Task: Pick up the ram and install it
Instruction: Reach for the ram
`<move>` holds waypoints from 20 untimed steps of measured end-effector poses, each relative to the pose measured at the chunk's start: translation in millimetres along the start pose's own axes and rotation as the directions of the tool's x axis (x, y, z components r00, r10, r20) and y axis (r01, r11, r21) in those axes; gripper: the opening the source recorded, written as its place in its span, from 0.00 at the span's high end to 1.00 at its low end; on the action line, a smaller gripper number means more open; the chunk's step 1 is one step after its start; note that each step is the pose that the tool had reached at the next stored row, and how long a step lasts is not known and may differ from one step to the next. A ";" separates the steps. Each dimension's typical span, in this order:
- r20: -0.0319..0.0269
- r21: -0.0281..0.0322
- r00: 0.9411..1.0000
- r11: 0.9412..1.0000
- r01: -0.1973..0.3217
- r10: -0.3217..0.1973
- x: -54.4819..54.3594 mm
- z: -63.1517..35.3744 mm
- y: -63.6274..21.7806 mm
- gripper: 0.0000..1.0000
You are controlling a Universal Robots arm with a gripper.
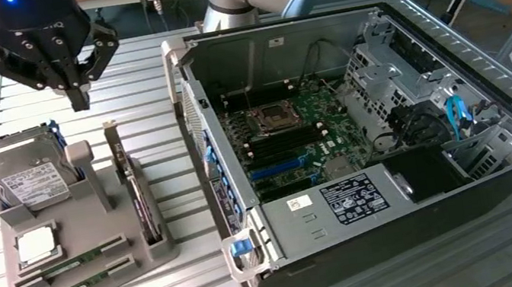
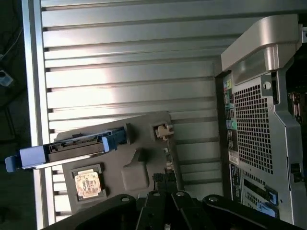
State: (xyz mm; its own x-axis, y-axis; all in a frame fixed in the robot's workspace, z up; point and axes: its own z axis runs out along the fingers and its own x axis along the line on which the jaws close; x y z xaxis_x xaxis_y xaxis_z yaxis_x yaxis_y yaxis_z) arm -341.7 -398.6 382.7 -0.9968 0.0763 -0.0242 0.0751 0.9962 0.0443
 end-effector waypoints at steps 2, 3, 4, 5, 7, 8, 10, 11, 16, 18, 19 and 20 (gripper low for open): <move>0.000 0.000 1.000 1.000 0.000 0.000 9.2 0.3 -0.7 0.89; 0.000 0.000 1.000 1.000 0.000 0.000 14.0 0.4 -1.1 0.89; 0.000 0.000 1.000 1.000 0.000 0.000 18.7 0.4 -1.5 0.89; 0.000 0.000 1.000 1.000 0.000 0.000 23.1 0.5 -1.8 0.89; 0.000 0.000 1.000 1.000 0.000 0.000 35.6 0.8 -2.8 0.89; 0.000 0.000 1.000 1.000 0.000 0.000 41.3 0.7 -3.1 0.89; 0.000 0.000 1.000 1.000 0.000 0.000 43.3 0.7 -3.2 0.89; 0.000 0.000 1.000 1.000 0.000 0.000 43.3 0.7 -3.4 0.89; 0.000 0.000 1.000 1.000 0.000 0.000 44.0 0.4 -8.3 0.89; 0.000 0.000 1.000 1.000 0.000 0.000 44.4 0.3 -12.1 0.89; 0.000 0.000 1.000 1.000 0.000 0.000 44.5 0.1 -14.3 0.89; 0.000 0.000 1.000 1.000 0.000 0.000 44.6 0.1 -16.8 0.89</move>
State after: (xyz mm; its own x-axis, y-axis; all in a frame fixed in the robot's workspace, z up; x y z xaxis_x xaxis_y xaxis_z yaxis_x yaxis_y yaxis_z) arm -387.4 -412.0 380.8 -0.9968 0.0758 -0.0243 0.0747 0.9962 0.0444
